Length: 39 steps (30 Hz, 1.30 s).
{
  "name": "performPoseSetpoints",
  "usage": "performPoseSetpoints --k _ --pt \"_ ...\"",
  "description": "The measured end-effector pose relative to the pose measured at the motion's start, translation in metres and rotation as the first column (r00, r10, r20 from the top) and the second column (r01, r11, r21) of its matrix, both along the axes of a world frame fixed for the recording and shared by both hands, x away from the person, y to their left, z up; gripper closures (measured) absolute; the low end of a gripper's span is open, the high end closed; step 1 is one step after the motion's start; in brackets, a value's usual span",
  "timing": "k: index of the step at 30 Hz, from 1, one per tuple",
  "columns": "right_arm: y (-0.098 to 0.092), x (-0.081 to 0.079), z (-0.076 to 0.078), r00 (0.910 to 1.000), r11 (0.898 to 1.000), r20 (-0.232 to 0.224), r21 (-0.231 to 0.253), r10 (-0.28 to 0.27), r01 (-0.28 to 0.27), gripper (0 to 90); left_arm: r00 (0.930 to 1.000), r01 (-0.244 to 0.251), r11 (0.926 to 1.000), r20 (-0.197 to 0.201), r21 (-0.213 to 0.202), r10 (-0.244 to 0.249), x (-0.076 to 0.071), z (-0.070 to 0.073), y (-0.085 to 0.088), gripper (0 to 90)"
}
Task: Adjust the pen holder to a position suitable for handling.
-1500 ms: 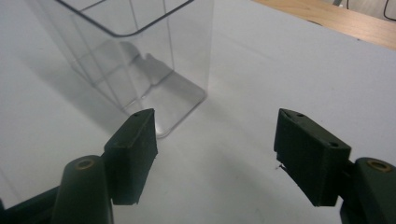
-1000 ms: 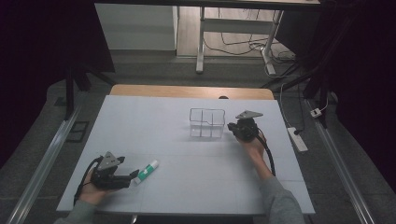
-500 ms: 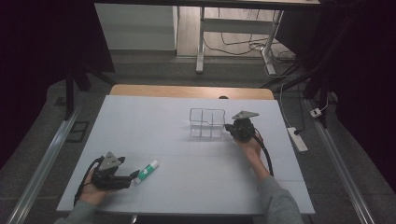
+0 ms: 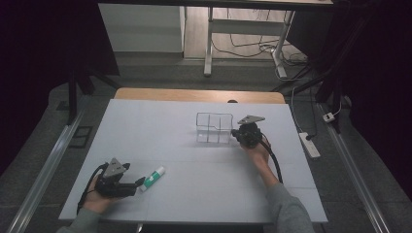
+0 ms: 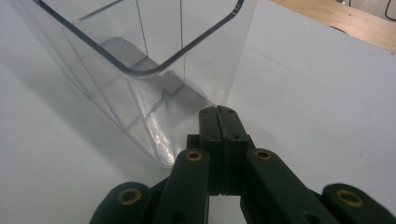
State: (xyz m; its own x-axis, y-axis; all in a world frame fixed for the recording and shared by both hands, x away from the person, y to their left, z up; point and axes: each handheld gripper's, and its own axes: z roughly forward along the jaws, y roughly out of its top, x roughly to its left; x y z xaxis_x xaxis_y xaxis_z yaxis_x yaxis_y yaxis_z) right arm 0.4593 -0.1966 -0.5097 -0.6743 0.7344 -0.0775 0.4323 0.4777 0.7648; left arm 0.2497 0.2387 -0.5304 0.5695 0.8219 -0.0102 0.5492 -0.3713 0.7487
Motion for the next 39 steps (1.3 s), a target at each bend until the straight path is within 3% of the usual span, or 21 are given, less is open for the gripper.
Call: performPoseSetpoints --k 19,39 --pt "0.02 0.0 -0.001 0.9987 0.999 0.008 -0.004 0.05 -0.05 88.6 1.0 0.0 1.0 0.001 0.008 0.0 0.0 -0.001 -0.001 21.2" --pt "0.054 0.003 -0.004 0.9934 0.994 0.022 -0.018 0.113 -0.112 87.8 1.0 -0.002 0.9999 0.001 0.016 0.002 0.0 -0.001 -0.001 21.0"
